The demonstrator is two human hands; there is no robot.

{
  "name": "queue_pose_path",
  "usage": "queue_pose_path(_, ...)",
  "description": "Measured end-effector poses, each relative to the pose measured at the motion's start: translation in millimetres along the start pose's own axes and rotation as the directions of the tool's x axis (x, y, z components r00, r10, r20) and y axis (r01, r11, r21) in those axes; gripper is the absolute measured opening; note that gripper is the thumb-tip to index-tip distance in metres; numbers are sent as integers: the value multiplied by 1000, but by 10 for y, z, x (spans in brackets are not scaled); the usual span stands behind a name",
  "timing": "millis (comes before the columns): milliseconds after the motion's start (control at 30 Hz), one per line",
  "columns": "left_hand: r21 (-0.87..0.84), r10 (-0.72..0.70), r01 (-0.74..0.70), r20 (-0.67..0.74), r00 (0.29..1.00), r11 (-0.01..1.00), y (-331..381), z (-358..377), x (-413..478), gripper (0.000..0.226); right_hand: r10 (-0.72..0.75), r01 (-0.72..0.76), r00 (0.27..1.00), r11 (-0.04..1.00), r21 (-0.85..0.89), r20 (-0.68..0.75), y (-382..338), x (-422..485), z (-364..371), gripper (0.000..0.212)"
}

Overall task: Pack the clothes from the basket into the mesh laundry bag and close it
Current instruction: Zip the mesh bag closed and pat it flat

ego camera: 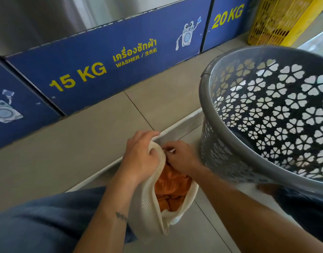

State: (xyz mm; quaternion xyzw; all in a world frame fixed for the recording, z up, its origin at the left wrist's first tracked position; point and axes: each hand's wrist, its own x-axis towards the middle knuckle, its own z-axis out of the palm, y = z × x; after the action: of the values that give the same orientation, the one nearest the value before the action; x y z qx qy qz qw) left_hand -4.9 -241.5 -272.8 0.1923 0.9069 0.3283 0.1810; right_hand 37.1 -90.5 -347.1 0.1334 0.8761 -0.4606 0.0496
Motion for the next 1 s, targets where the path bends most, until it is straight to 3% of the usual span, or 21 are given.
queue_pose_path(67,-2,25,-25,-6,1000,1000,-56,114,27,32,34,-30,997,998,55,-66,2,-52,29,13)
queue_pose_path(133,5,-29,29,1,1000,1000,-142,216,23,27,85,-80,992,995,55,-95,-15,-109,39,10)
queue_pose_path(233,6,-89,89,14,996,996,-195,254,-30,30,48,-54,995,996,-72,-82,-106,-216,-23,10)
queue_pose_path(333,28,-53,51,69,996,998,-164,271,-88,40,-7,0,1000,976,-219,-31,-209,-328,-146,11)
queue_pose_path(400,69,-31,24,100,995,997,-134,304,-129,34,-55,55,998,950,-308,9,-261,-399,-207,15)
queue_pose_path(533,115,-16,13,25,1000,993,-110,327,-203,14,-7,31,998,904,-426,58,-325,-548,-244,9)
queue_pose_path(700,122,-44,53,-80,996,991,-137,246,-216,16,-93,109,994,845,-524,57,-344,-741,-304,7)
queue_pose_path(867,83,-150,170,-209,966,982,-246,170,-160,19,-66,53,998,862,-504,-7,-246,-961,-382,13)
queue_pose_path(933,71,-228,255,-263,937,964,-302,117,-127,21,-6,-15,999,897,-442,-46,-154,-1058,-405,23)
queue_pose_path(1000,70,-277,308,-284,918,949,-349,71,-101,20,73,-86,996,938,-336,-51,-104,-1146,-398,17)
